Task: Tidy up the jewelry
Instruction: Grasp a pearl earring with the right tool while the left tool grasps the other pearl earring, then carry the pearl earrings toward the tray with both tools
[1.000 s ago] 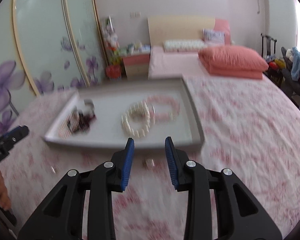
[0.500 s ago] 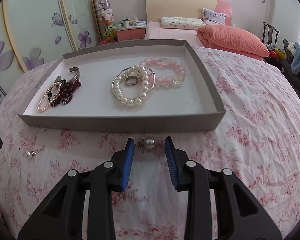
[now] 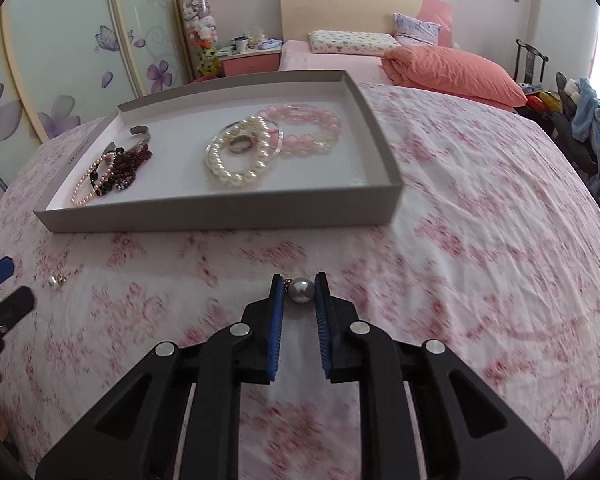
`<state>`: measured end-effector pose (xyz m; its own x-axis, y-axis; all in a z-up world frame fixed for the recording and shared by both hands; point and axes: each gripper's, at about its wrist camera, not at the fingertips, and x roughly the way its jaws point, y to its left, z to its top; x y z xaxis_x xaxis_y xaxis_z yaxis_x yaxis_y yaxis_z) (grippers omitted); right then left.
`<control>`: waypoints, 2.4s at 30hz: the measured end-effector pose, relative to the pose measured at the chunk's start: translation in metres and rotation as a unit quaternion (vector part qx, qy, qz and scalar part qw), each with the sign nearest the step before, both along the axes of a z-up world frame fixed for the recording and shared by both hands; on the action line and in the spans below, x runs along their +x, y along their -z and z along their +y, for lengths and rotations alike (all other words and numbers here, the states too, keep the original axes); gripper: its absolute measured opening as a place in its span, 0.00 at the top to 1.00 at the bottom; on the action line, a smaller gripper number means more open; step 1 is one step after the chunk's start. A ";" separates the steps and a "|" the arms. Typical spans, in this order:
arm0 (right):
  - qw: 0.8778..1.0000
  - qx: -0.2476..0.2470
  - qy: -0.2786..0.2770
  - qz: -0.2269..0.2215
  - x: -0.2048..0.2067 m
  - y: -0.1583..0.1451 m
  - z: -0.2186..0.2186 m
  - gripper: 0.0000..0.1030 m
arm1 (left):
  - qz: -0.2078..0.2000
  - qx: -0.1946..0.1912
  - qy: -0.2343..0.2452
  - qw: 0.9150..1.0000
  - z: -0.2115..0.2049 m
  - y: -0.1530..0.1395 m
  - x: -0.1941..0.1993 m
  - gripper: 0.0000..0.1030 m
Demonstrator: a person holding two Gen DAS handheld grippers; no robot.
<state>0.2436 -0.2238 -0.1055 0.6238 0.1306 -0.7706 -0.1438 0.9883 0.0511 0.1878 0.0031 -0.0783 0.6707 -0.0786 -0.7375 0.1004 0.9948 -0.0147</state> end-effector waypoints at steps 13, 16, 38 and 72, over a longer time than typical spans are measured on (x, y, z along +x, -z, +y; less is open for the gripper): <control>1.000 0.003 -0.004 -0.004 -0.002 0.001 -0.001 0.84 | 0.033 0.018 -0.011 0.999 -0.010 0.019 0.024 0.86; 1.000 0.003 -0.017 -0.004 -0.002 0.000 0.007 0.84 | 0.033 0.016 -0.022 0.999 -0.003 0.019 0.026 0.86; 1.000 -0.001 -0.022 -0.004 -0.001 0.000 0.012 0.84 | 0.035 0.003 -0.029 0.999 0.004 0.020 0.027 0.86; 0.953 0.042 -0.027 -0.299 -0.048 -0.096 0.024 0.84 | -0.188 -0.025 -0.039 0.981 -0.010 -0.067 -0.005 0.87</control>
<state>0.1958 -0.1995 -0.0099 0.9385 0.2207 -0.2655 -0.2227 0.9746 0.0231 0.1828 -0.0074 -0.0114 0.9003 -0.0453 -0.4329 0.0307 0.9987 -0.0406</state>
